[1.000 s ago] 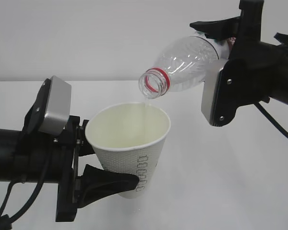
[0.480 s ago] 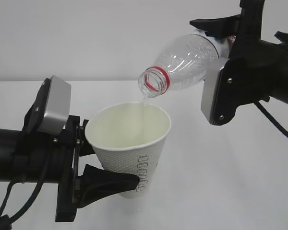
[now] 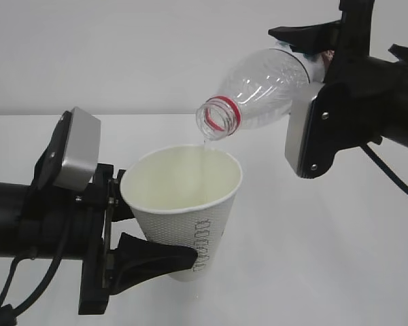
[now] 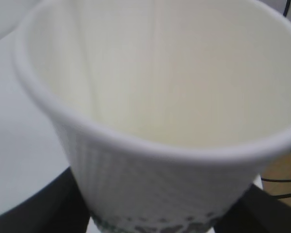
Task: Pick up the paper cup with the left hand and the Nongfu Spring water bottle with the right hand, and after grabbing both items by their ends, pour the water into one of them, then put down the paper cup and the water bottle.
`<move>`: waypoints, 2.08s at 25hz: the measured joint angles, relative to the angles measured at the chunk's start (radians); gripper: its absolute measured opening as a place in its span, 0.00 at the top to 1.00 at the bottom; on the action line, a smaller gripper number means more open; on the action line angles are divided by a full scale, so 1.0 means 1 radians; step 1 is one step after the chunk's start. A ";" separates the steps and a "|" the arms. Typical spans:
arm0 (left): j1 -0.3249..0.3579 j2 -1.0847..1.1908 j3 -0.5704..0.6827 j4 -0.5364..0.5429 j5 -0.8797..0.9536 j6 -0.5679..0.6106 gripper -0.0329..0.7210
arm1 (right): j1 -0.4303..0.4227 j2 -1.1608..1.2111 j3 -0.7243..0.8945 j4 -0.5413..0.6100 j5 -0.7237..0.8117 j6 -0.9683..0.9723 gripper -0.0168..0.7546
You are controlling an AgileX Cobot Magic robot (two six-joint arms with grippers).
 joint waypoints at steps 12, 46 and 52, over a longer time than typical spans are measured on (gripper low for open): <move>0.000 0.001 0.000 0.000 0.000 0.000 0.30 | 0.000 0.000 0.000 0.000 0.006 -0.006 0.34; 0.000 0.001 0.000 0.010 0.023 0.048 0.30 | 0.000 0.000 0.000 0.000 0.006 -0.014 0.34; 0.000 0.001 0.000 0.010 0.040 0.063 0.30 | 0.000 0.000 0.000 0.000 0.006 -0.014 0.34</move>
